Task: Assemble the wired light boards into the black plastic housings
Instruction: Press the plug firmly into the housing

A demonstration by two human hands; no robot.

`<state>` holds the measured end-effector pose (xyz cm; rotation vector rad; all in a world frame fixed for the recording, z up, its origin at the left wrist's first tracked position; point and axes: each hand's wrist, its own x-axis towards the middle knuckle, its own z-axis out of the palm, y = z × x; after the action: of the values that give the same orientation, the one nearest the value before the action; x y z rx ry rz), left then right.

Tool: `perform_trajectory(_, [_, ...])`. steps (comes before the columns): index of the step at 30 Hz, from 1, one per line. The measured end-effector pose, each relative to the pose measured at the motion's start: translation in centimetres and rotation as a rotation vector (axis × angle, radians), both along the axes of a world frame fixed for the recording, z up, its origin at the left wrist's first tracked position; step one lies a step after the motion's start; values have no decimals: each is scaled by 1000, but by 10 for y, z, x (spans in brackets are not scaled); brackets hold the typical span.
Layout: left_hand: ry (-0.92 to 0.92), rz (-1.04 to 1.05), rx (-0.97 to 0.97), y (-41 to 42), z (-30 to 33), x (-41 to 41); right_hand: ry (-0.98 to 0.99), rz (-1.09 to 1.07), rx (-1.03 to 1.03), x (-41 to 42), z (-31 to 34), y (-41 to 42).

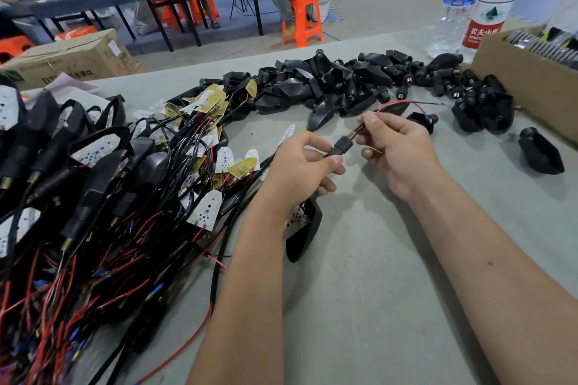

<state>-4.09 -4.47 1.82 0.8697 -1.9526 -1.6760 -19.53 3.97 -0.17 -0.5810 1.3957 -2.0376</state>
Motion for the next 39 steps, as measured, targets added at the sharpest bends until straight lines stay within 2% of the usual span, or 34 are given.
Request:
perform_trajectory(4, [14,-42,-30,-5,0,1,87,13,23,3,-1,0])
perform_trajectory(7, [16,-19,-36,-8,0,5,78,-34,35,8,-1,-2])
perform_trajectory(12, [-70,-13,-42,-10,3,11,-25,-195,17,5,-2,-2])
perform_trajectory(17, [-121,12,-71,-18,5,25,-238,-348,-114,-5,-1,-2])
perform_trajectory(19, [-69,40,-105,-19,4,27,-276,-287,-123,-7,1,-1])
perform_trajectory(20, [-48,52,-131,-18,3,27,-233,-211,-90,-6,2,0])
perform_trajectory(23, [12,79,-224,-14,2,19,37,101,91,6,1,-2])
perform_trajectory(25, [24,90,-254,-11,1,14,141,240,149,13,0,-3])
perform_trajectory(31, [-163,-2,-118,-21,3,31,70,153,112,8,-1,1])
perform_trajectory(34, [-123,-70,-115,-19,6,34,-5,126,31,8,1,0])
perform_trajectory(39, [8,10,-240,-17,4,30,-108,157,-62,10,3,0])
